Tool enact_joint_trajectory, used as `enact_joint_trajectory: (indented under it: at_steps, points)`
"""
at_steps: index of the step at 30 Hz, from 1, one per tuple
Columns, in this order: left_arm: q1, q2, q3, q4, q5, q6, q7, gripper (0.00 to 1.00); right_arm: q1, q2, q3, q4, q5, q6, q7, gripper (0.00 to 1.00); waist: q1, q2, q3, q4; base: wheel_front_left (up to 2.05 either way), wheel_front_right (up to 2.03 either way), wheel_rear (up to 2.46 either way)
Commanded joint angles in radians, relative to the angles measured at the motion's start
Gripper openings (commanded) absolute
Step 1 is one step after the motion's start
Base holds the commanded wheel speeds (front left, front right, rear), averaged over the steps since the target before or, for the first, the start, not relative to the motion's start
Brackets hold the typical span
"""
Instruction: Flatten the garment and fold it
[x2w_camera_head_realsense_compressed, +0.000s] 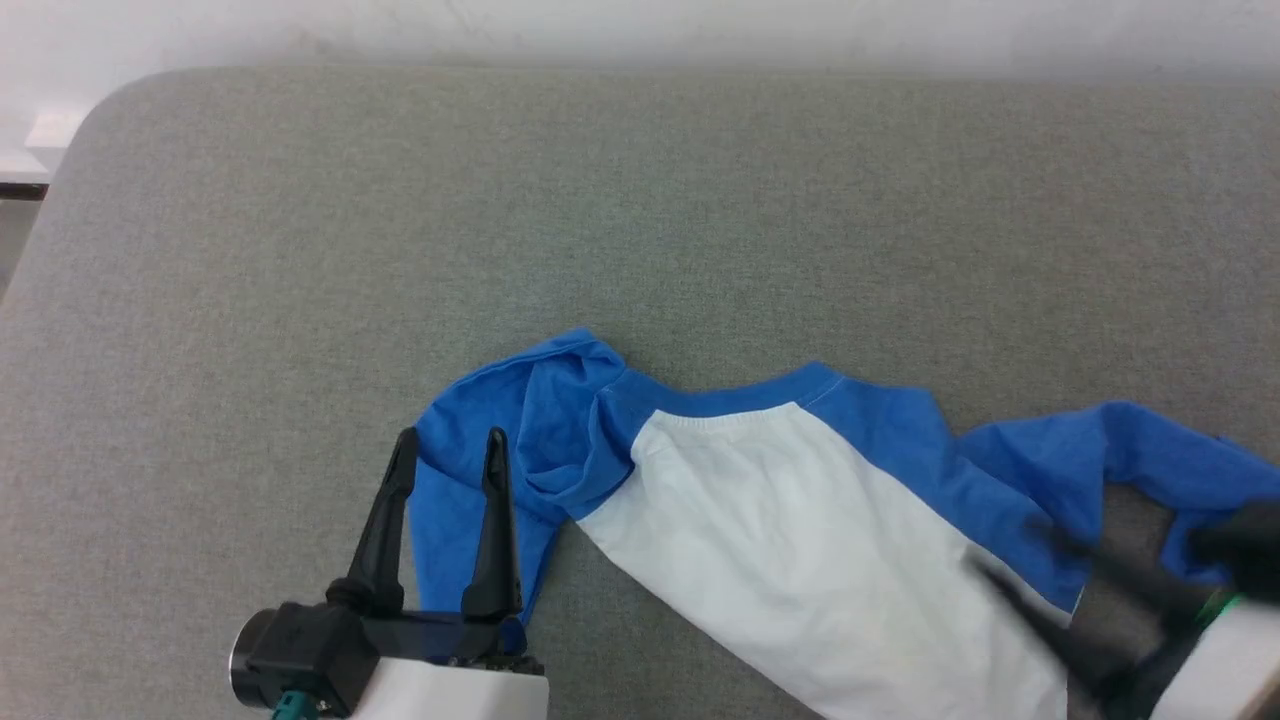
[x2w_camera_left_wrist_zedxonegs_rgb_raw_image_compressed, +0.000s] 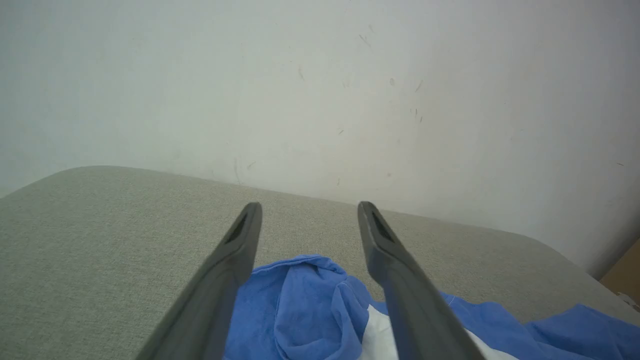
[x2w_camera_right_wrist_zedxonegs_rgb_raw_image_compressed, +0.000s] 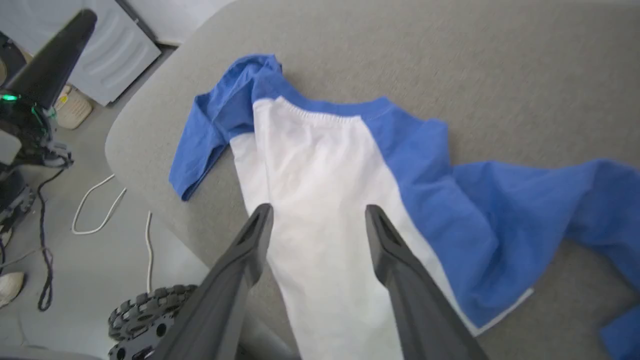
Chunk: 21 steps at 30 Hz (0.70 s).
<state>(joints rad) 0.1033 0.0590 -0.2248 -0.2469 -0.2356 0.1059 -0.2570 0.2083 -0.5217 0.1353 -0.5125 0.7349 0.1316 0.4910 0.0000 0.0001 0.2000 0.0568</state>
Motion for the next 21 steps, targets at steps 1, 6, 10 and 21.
enact_joint_trajectory:
  at_steps: [1, 6, 10, 21]
  points:
    - [-0.001, -0.004, 0.004, 0.001, 0.005, -0.008, -0.005, 1.0, -0.052, 0.011, -0.048, 0.002, -0.013, -0.001, -0.035, 1.0, 0.0, -0.0001, -0.002, 0.001, 0.0, 0.0, 0.0]
    - [0.0, -0.005, 0.0, -0.004, 0.009, -0.01, -0.005, 1.0, -0.155, 0.023, -0.184, 0.091, -0.148, -0.001, -0.103, 1.0, 0.0, -0.0001, 0.009, 0.008, 0.0, 0.0, 0.0]
    - [-0.009, -0.006, -0.006, -0.008, 0.015, -0.01, -0.005, 1.0, -0.221, 0.001, -0.236, 0.212, -0.255, -0.001, -0.096, 1.0, 0.0, -0.0001, 0.036, 0.014, 0.0, 0.0, 0.0]
    - [-0.05, -0.008, -0.038, -0.009, 0.023, -0.001, -0.005, 1.0, -0.211, -0.127, -0.18, 0.519, -0.241, -0.001, 0.008, 1.0, 0.0, -0.0001, 0.086, 0.05, 0.0, 0.0, 0.0]
